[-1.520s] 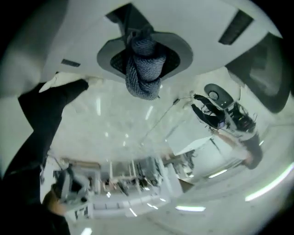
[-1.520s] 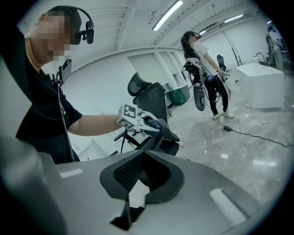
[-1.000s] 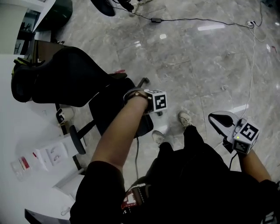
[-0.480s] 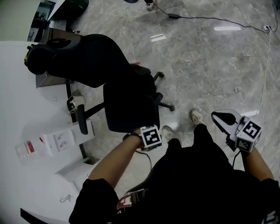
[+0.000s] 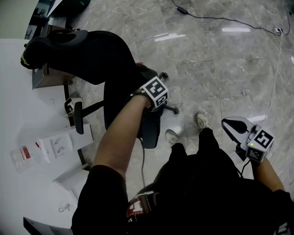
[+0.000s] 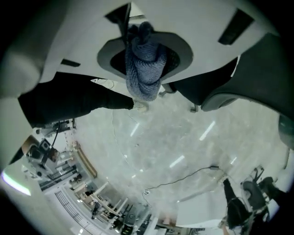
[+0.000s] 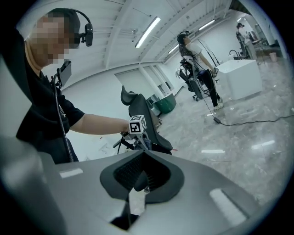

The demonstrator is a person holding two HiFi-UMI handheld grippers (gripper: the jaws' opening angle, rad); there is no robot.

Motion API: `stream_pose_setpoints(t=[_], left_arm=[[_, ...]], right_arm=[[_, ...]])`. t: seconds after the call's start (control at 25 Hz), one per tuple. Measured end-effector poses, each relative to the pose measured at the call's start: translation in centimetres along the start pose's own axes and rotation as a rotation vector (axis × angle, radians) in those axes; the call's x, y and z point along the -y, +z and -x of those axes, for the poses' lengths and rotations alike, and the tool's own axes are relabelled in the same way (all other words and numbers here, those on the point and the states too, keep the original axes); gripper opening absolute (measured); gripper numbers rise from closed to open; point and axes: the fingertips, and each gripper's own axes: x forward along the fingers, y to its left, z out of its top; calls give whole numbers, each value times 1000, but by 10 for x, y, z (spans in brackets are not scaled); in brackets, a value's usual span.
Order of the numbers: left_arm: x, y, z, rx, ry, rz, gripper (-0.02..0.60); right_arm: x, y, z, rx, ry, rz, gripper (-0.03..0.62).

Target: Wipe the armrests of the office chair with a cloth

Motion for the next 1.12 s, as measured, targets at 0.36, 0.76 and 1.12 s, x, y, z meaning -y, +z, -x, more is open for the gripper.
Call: stream_pose_setpoints(t=[0.36, 0.76, 1.12], left_arm=[[-56, -101, 21, 318, -271, 548, 86], [-31, -138, -9, 1153, -972, 1130, 86], [65, -281, -66, 1218, -1123, 1314, 86]], right_arm=[[-4, -20, -2, -27, 2, -27, -3], [-38, -33, -51, -204, 56, 42, -3], [-101, -32, -118, -312, 168, 140, -3]])
